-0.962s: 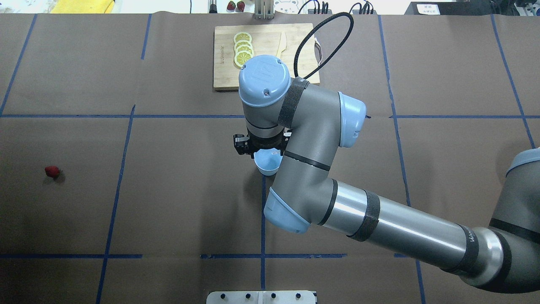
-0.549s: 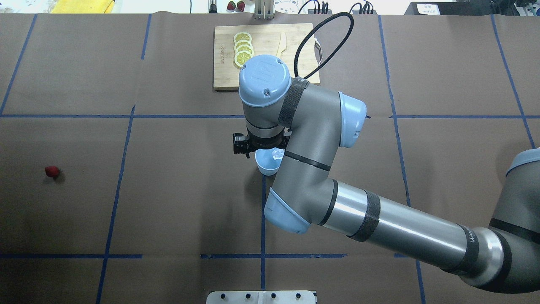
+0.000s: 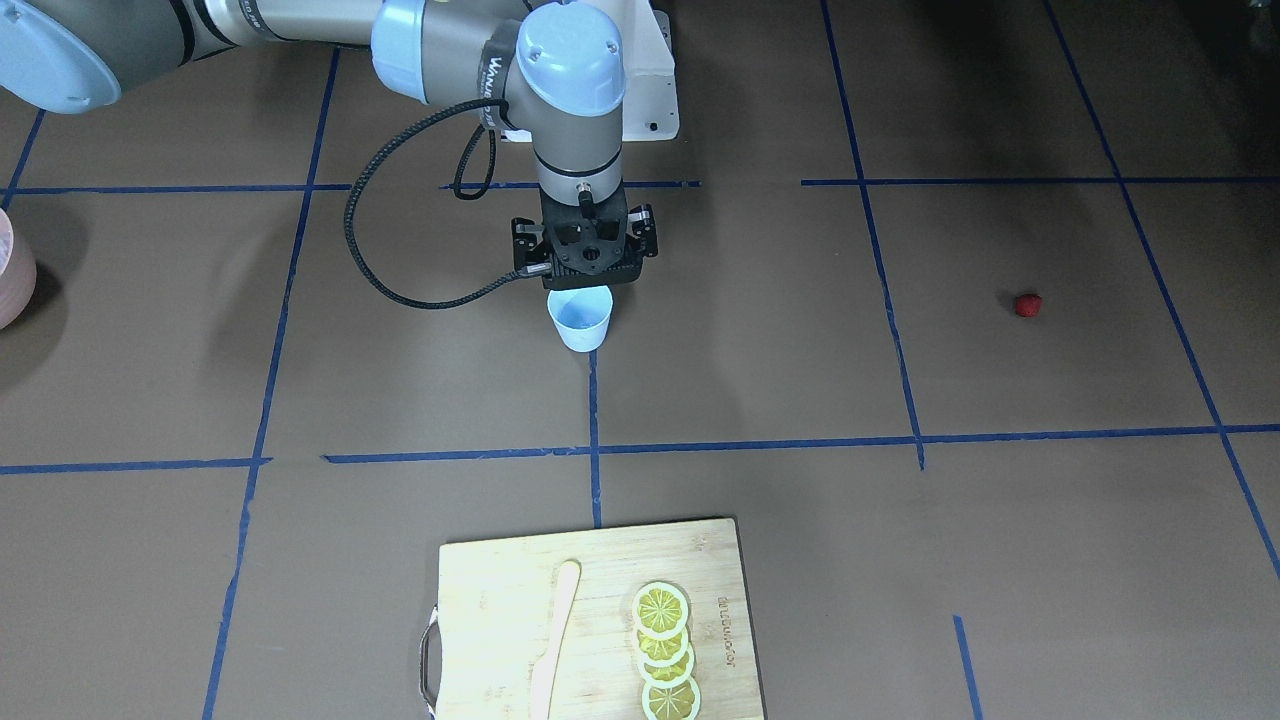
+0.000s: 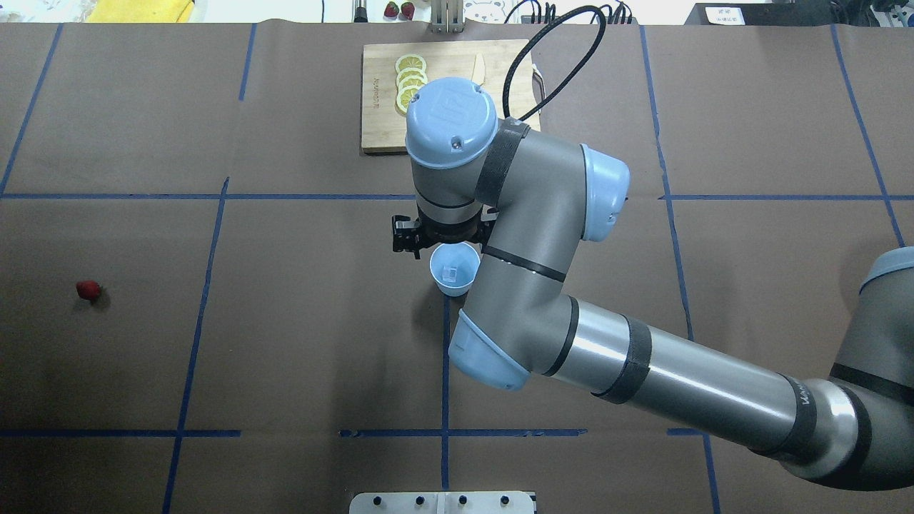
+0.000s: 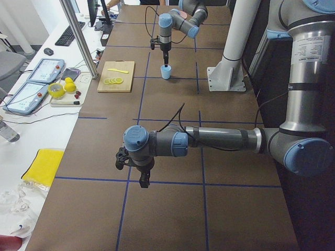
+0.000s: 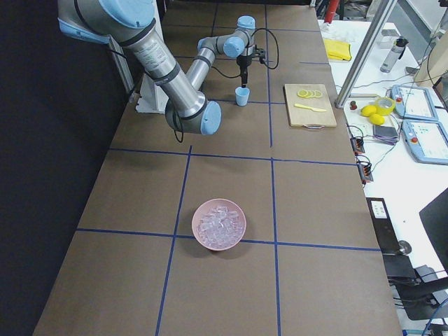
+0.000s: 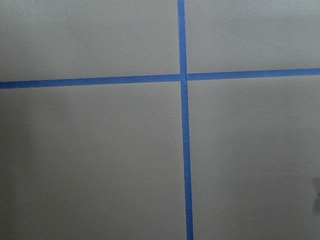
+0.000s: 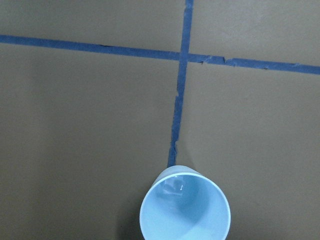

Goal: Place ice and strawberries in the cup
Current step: 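Withdraw the right gripper from the cup back toward the ice bowl, then grasp another ice cube from the pink bowl with the right gripper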

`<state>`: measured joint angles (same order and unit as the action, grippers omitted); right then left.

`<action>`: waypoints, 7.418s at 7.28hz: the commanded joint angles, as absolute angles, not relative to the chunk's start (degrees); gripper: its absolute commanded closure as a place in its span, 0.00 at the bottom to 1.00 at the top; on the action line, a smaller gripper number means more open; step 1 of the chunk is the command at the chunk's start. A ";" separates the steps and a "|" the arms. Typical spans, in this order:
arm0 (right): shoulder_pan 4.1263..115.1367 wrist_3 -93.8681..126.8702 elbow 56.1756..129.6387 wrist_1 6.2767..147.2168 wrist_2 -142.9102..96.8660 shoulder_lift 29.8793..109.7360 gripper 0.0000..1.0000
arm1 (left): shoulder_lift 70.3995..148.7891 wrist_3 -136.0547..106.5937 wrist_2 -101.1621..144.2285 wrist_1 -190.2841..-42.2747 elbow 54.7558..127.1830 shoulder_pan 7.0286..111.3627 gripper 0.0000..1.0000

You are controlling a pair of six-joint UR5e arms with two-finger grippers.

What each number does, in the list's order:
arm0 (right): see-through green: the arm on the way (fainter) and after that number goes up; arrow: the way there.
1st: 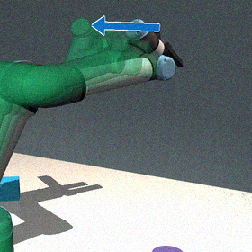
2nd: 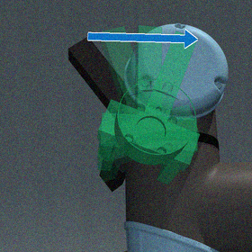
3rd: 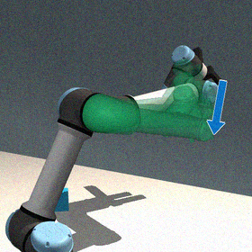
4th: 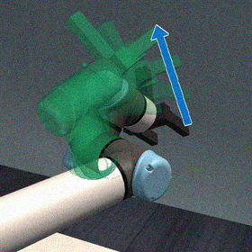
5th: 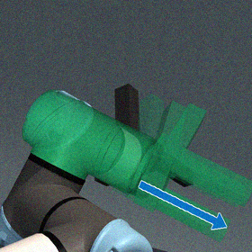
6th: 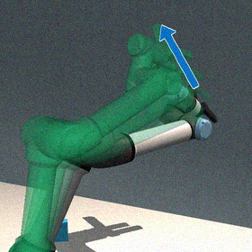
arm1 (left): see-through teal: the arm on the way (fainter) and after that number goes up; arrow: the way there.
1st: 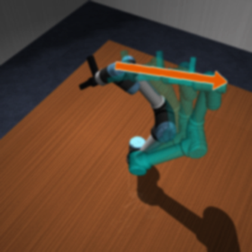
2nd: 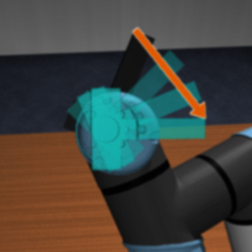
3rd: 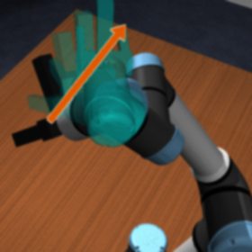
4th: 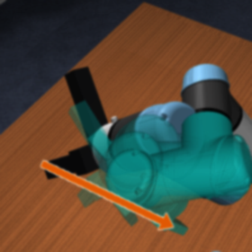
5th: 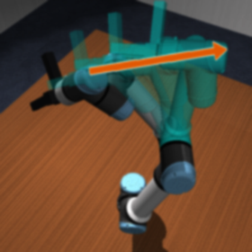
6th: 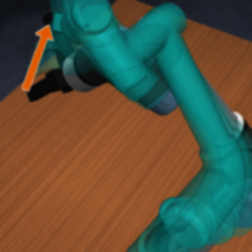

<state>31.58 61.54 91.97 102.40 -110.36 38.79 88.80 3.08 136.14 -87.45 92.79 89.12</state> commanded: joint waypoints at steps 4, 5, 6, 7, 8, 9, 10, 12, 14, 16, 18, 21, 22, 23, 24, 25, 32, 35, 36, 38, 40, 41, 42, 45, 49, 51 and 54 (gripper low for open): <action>46.54 42.17 112.73 112.76 -114.15 54.97 0.01 | 89.12 2.73 136.14 -87.45 93.34 89.12 0.00; 48.76 39.84 113.55 112.59 -114.60 57.89 0.01 | 89.12 2.72 136.23 -87.45 93.51 89.12 0.00; 50.26 38.94 114.69 112.07 -114.61 61.66 0.01 | 89.12 2.72 136.23 -87.45 94.12 89.12 0.00; 51.75 36.85 116.44 111.89 -114.52 65.79 0.00 | 89.12 2.64 136.14 -87.45 94.39 89.12 0.00; 54.29 30.82 118.20 111.97 -114.96 69.66 0.00 | 88.86 2.64 136.14 -87.45 95.44 89.21 0.00; 58.14 24.41 119.08 110.06 -118.18 74.31 0.00 | 88.68 2.64 136.14 -87.36 95.88 89.21 0.00; 62.27 18.69 119.18 105.17 -121.17 80.10 0.00 | 88.59 2.64 136.23 -87.36 96.41 89.21 0.00; 68.35 14.09 118.92 89.55 -127.68 94.50 0.01 | 87.98 0.63 136.23 -87.28 99.04 89.38 0.00; 70.40 11.78 118.30 85.08 -129.37 100.96 0.01 | 87.37 0.18 136.23 -87.19 99.67 89.38 0.00; 70.58 9.24 117.86 81.41 -128.68 105.88 0.04 | 87.36 0.09 136.23 -87.19 100.89 89.38 0.00; 71.36 6.78 117.69 79.46 -128.67 108.28 0.04 | 87.28 0.09 136.23 -87.19 100.99 89.38 0.00; 74.00 -2.98 112.86 79.45 -128.94 108.02 0.06 | 87.19 -0.09 137.10 -87.19 101.43 89.38 0.00; 73.92 -3.16 112.33 79.37 -128.85 107.93 0.08 | 87.19 0.09 137.11 -87.19 101.43 89.38 0.00; 73.92 -3.25 111.02 79.19 -128.85 107.49 0.12 | 87.19 -0.09 137.11 -87.19 101.43 89.38 0.00; 73.92 -3.51 110.05 79.19 -128.76 106.88 0.13 | 87.19 -0.09 137.11 -87.19 101.43 89.38 0.00; 73.92 -5.69 108.73 79.19 -128.67 106.44 0.14 | 87.19 -0.09 137.11 -87.19 101.43 89.30 0.00; 70.14 -5.45 104.85 79.19 -127.36 104.24 0.23 | 87.19 0.09 137.64 -87.19 101.43 89.38 0.00; 68.73 -5.62 104.68 79.45 -126.48 104.41 0.26 | 87.19 0.09 137.64 -87.19 101.34 89.38 0.00; 67.95 -5.54 103.89 79.37 -126.04 104.24 0.28 | 87.19 0.09 137.64 -87.10 101.34 89.30 0.00; 66.80 -5.80 103.10 79.28 -124.20 104.15 0.28 | 87.19 0.09 137.64 -87.10 101.34 89.30 0.00; 66.62 -5.80 103.10 79.28 -124.19 104.15 0.28 | 87.19 0.09 137.64 -87.19 101.43 89.30 0.00; 66.53 -5.89 103.01 79.36 -124.19 104.15 0.29 | 87.19 0.09 138.33 -87.19 101.34 89.38 0.00; 66.19 -5.80 103.01 79.45 -124.19 104.24 0.29 | 87.19 0.09 138.43 -87.19 101.25 89.30 0.00; 66.01 -5.80 102.75 79.80 -124.19 104.24 0.29 | 87.19 0.09 138.51 -87.19 101.34 89.38 0.00; 65.74 -5.71 102.22 79.80 -124.10 104.15 0.29 | 87.19 0.09 138.69 -87.19 101.25 89.38 0.00; 65.74 -5.71 101.87 79.72 -124.10 104.15 0.29 | 87.19 0.09 138.69 -87.19 101.25 89.38 0.00; 65.74 -5.71 101.69 79.72 -124.10 104.15 0.29 | 87.19 0.09 138.78 -87.19 101.34 89.38 0.00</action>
